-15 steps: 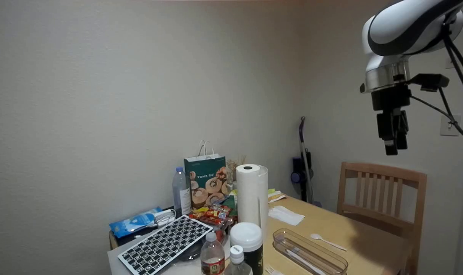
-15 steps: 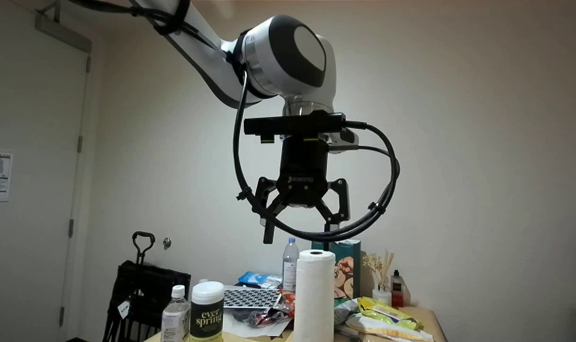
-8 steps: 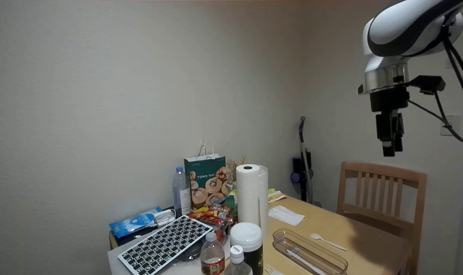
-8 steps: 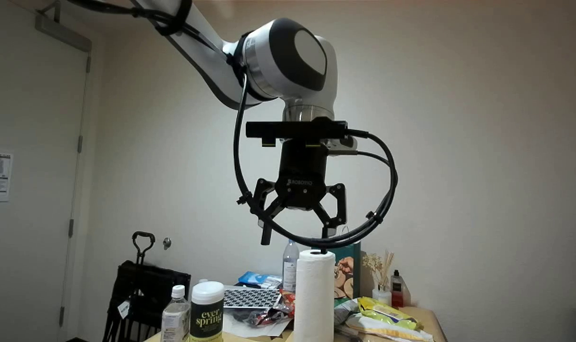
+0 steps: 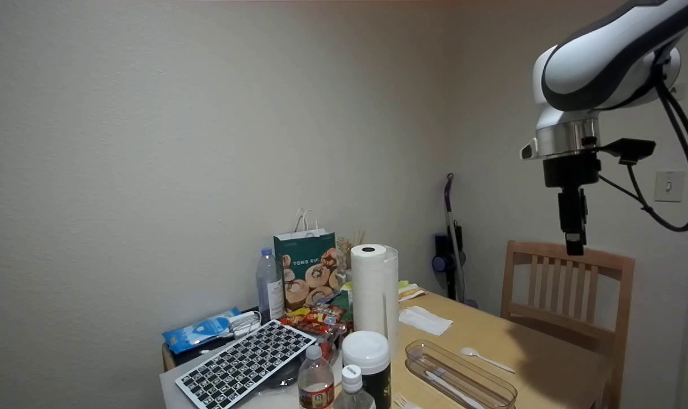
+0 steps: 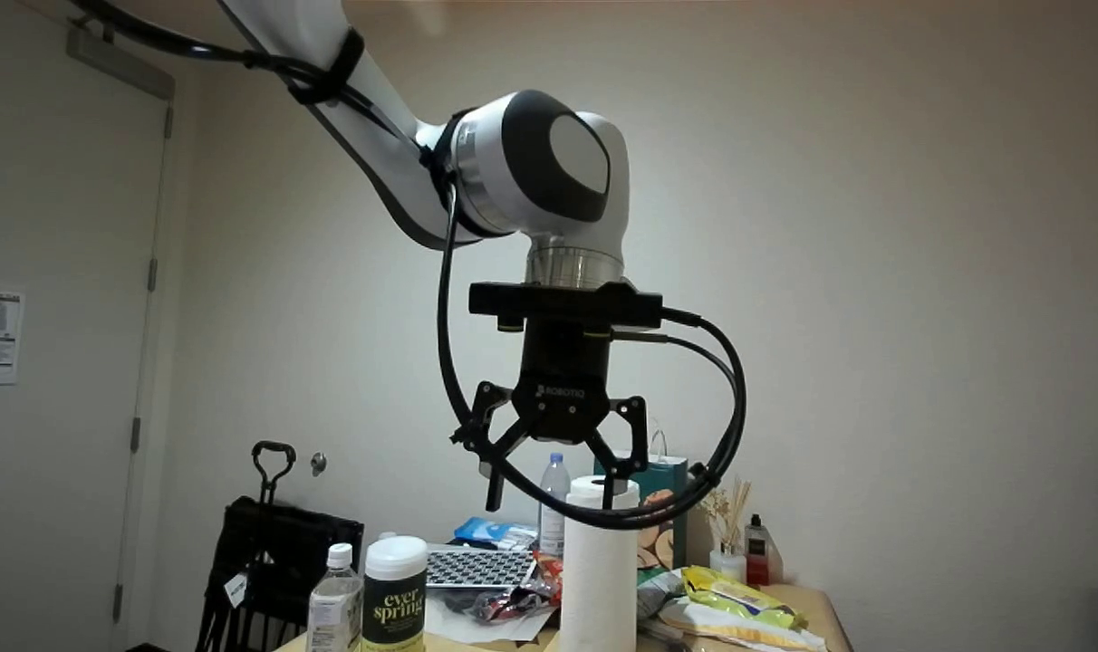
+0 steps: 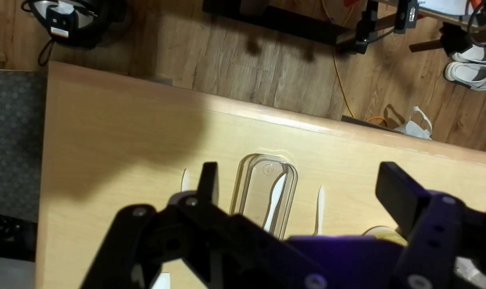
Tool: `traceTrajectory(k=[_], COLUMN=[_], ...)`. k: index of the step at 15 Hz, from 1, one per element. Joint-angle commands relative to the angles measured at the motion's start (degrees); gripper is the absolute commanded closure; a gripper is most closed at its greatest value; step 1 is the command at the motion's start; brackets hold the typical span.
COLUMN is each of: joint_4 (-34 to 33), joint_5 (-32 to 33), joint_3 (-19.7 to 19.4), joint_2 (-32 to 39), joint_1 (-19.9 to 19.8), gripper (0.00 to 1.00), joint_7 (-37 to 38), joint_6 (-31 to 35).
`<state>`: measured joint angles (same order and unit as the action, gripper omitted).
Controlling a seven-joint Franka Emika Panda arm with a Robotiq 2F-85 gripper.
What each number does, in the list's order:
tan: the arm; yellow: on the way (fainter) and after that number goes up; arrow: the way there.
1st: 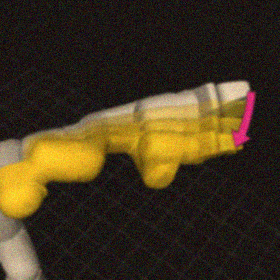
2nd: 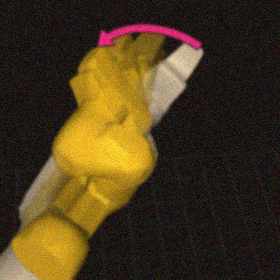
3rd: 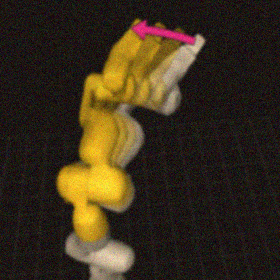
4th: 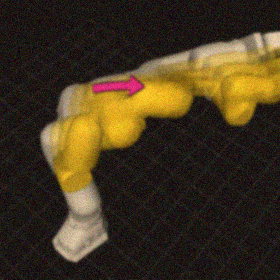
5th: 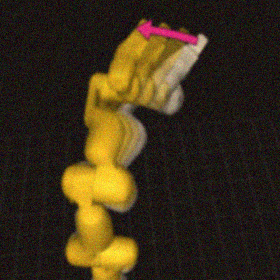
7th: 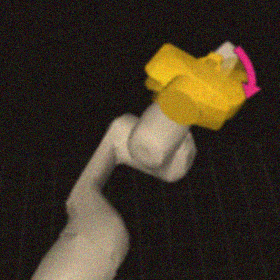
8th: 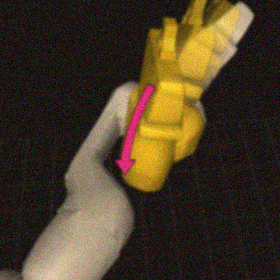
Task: Put the plastic spoon and fork in the plastic container
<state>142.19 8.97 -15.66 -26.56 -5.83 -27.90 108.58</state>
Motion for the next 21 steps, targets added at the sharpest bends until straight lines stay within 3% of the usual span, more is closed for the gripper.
traceTrajectory(k=[1, 9, 14, 17, 18, 21], joint_4=[-0.14, 3.55, 4.17, 2.35, 4.06, 2.81], joint_5=[-0.18, -4.83, -9.07, -9.28, -8.11, -8.38], joint_3=[0.37, 0.25, 0.32, 1.89, 2.02, 2.78], joint_2=[0.05, 1.81, 9.73, 14.62, 11.13, 14.38], joint_1=[-0.38, 1.29, 4.04, 3.86, 3.08, 2.99], gripper=[0.00, 0.00, 0.00, 0.00, 0.00, 0.00], joint_7=[-0.14, -0.54, -4.50, -1.26, -2.18, -2.05], joint_6=[-0.07, 0.56, 2.62, 2.01, 1.62, 1.67])
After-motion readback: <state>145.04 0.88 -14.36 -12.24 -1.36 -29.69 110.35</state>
